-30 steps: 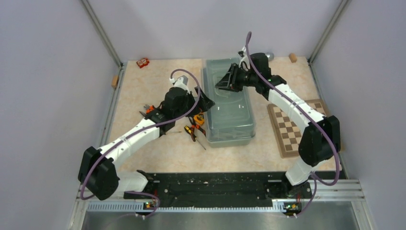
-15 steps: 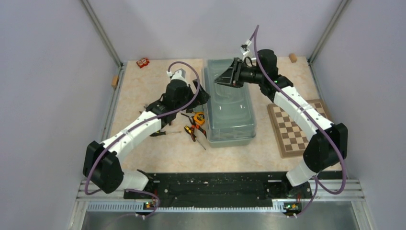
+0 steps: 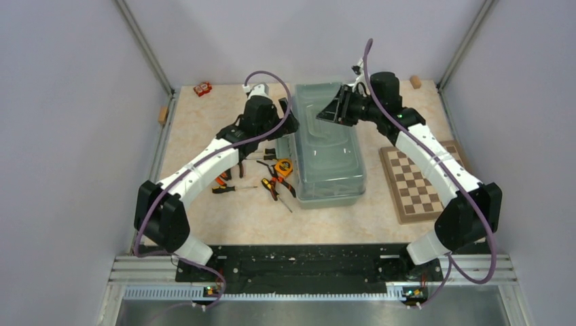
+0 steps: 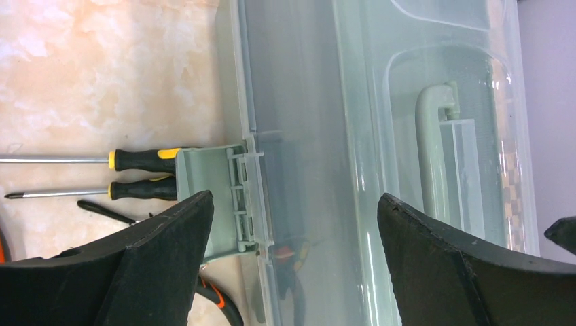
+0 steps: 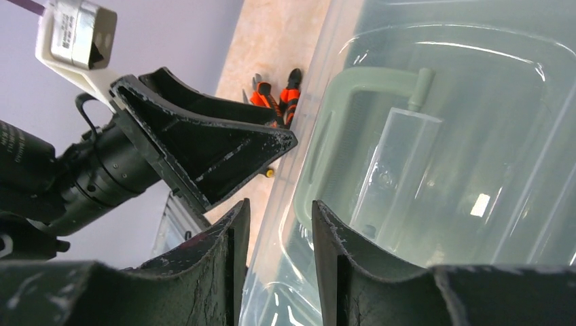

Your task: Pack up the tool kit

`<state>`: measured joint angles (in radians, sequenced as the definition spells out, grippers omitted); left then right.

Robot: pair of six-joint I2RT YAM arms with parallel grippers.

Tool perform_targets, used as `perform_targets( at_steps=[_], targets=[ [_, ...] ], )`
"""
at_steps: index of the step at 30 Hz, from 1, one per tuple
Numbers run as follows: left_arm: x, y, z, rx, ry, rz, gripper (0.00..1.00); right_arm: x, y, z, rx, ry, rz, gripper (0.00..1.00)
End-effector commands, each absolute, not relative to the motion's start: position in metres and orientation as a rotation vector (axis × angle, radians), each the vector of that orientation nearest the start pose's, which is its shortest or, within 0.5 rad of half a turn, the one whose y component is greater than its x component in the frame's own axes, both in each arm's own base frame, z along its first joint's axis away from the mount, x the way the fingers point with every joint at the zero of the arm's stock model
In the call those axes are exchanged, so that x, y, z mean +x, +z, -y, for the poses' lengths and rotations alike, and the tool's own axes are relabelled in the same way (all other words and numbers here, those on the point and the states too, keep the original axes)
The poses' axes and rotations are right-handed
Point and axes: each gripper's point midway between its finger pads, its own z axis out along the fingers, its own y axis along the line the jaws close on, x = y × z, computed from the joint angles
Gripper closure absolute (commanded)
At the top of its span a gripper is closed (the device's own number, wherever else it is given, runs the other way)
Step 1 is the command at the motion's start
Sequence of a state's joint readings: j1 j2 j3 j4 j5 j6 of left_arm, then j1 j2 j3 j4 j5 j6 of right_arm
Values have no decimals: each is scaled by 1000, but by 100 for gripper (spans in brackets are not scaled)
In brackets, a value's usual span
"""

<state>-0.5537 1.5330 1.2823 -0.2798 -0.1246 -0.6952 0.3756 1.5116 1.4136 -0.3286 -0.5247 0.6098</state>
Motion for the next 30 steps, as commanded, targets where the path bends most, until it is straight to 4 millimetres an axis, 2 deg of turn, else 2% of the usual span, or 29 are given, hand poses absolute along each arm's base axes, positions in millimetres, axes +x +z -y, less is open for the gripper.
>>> perform_targets(
  at_steps=[1, 7, 14, 18, 24, 30],
  targets=[
    [386, 204, 269, -121, -642, -2230, 5, 367, 317, -246, -141, 1046, -2047, 61],
    [383, 211, 286, -56, -722, -2224, 5, 367, 313, -243, -144, 1022, -2055, 60],
    [379, 227, 292, -45, -797, -2185, 5, 372, 291, -246, -152, 1011, -2119, 60],
    [378, 233, 294, -43, -823, -2166, 5, 376, 283, -250, -146, 1015, -2150, 56],
    [378, 225, 295, -48, -819, -2186, 5, 381, 270, -254, -135, 966, -2216, 50],
    [377, 213, 295, -57, -815, -2209, 5, 381, 257, -263, -109, 971, -2268, 48]
  ],
)
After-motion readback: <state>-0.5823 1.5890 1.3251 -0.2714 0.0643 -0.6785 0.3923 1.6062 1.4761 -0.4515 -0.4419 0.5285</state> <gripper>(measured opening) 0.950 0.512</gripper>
